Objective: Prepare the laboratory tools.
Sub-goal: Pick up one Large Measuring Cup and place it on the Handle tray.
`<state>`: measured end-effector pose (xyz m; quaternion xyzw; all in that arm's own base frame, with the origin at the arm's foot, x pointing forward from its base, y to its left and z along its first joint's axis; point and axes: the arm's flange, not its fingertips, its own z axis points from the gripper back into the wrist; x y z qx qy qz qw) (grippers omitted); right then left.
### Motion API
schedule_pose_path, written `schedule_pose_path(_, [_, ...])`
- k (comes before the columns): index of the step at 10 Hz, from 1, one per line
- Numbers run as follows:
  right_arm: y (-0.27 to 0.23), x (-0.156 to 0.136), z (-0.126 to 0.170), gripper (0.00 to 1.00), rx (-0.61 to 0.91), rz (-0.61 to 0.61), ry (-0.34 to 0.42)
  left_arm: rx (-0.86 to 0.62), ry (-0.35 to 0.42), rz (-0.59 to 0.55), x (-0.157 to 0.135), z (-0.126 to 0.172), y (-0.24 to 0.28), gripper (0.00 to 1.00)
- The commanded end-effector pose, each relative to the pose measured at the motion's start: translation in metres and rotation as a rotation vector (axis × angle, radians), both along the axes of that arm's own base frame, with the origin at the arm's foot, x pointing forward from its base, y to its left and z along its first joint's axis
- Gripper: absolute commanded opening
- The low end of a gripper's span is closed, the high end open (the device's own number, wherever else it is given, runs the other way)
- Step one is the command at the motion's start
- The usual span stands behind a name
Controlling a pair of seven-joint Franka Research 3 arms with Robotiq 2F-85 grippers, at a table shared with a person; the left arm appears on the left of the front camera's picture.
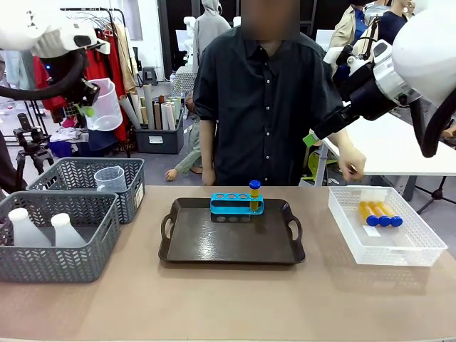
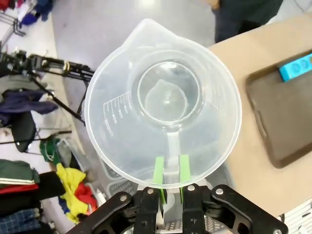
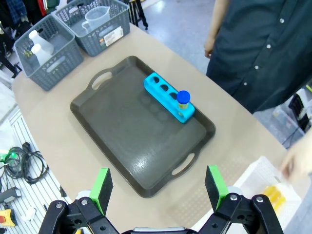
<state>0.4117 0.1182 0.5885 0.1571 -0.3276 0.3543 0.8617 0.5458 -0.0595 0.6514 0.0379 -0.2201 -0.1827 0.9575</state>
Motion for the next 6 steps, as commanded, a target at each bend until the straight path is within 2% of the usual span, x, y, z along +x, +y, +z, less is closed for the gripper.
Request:
schedule_pose_path(1, [0.001,0.000,0.001,1.00,0.014,0.001,0.004,-0.012,-0.007,-0.056,-0.013,-0.001,-0.001,0.00])
schedule_pose_path(2, [0.001,0.000,0.001,1.00,0.014,0.001,0.004,-0.009,0.021,-0.067,-0.016,-0.001,-0.003,0.00])
schedule_pose_path(3, [0.001,0.000,0.001,1.00,0.014,0.001,0.004,-0.001,-0.008,-0.022,-0.005,0.005,-0.008,0.00])
schedule_pose_path(6, [0.001,0.000,0.001,1.00,0.014,0.001,0.004,-0.001,-0.008,-0.022,-0.005,0.005,-0.008,0.00])
